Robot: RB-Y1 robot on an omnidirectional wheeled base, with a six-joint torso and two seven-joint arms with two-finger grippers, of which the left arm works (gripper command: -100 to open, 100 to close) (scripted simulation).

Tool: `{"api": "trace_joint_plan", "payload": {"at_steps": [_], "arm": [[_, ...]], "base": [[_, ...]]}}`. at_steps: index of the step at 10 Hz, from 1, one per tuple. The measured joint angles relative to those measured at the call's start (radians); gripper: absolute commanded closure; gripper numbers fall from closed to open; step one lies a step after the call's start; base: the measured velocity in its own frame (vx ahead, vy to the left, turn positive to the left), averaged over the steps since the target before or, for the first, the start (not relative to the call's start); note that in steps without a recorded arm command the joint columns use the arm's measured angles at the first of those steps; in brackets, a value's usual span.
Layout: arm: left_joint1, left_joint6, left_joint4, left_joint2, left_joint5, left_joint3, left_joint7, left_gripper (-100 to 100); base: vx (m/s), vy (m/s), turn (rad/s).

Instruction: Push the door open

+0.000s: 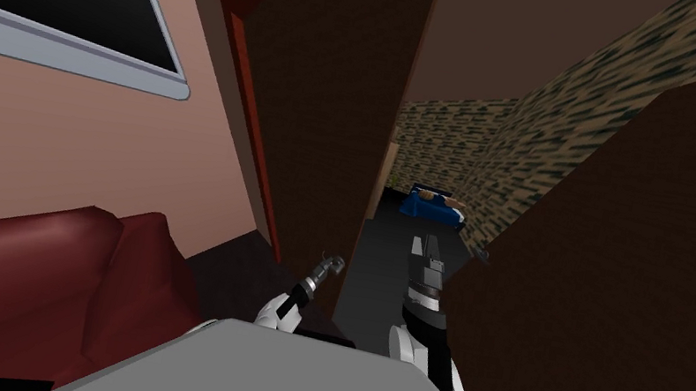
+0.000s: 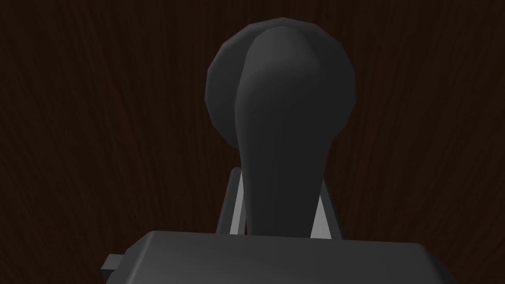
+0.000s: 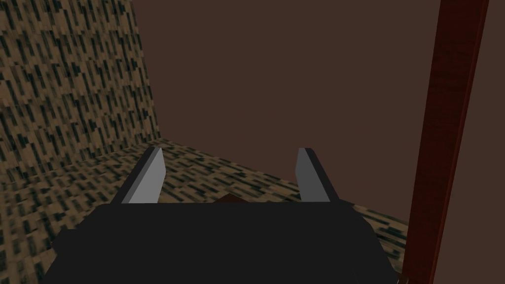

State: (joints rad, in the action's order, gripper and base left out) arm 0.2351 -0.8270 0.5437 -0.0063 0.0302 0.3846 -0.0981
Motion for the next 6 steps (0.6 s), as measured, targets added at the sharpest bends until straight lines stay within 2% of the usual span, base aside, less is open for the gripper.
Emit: {"api": "trace_joint_plan", "payload": {"at_steps": [3, 5, 6], "arm": [[0.001, 0.003, 0.000, 0.000, 0.000, 0.000, 0.000, 100], [-0.002, 0.003, -0.004, 0.006, -0.001, -0.009, 0.001, 100], [-0.027, 0.024, 0.033, 0.018, 0.000, -0.015, 0.003, 100]], "base": [[0.000, 0.000, 0.000], [0.097, -0.104, -0.019], [0.063, -0.081, 0.018]]}}
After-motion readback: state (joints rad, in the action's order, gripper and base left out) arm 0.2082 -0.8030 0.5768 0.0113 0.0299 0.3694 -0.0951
